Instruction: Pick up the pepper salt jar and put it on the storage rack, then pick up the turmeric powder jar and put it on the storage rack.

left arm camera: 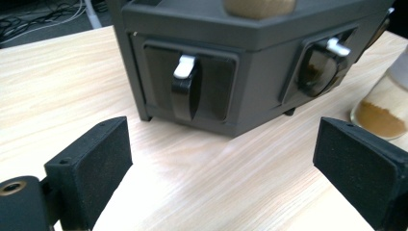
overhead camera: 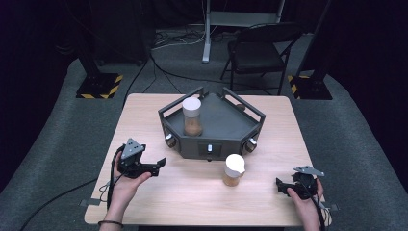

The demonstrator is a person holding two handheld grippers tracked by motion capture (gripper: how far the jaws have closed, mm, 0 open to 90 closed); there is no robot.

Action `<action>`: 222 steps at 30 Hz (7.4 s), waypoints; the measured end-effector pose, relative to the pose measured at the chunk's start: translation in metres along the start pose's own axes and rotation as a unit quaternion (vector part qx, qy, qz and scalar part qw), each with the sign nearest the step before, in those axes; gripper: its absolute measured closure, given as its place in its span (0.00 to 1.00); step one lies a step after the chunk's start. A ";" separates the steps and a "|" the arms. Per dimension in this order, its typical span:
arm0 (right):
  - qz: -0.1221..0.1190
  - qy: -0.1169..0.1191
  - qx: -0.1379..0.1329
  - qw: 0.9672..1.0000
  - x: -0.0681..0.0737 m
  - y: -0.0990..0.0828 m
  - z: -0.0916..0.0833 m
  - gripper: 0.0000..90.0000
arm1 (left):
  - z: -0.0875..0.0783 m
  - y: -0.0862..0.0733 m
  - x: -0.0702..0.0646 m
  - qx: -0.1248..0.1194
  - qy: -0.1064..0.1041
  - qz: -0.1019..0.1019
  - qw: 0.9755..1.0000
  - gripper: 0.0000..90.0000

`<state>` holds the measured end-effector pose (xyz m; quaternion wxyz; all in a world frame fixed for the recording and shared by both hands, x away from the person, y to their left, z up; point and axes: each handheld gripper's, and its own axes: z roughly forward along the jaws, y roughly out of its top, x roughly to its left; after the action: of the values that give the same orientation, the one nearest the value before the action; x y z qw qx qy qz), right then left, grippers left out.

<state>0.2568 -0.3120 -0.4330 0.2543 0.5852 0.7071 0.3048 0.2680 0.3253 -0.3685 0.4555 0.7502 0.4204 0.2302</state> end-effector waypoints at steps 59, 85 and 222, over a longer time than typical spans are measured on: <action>0.000 0.000 0.000 1.000 0.000 0.000 0.001 0.00 | 0.037 -0.063 0.007 0.105 0.058 -0.024 0.993 0.08; -0.001 0.001 0.000 1.000 0.000 0.001 0.001 0.00 | 0.042 -0.057 0.005 0.122 0.059 -0.024 0.990 0.05; -0.105 0.175 -0.079 0.976 0.118 0.056 -0.007 0.14 | 0.046 -0.055 0.004 0.125 0.050 -0.017 0.991 0.04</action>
<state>0.2672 -0.1901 -0.3878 0.2031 0.4234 0.7717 0.4289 0.2810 0.3190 -0.4387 0.3406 0.7812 0.4811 0.2054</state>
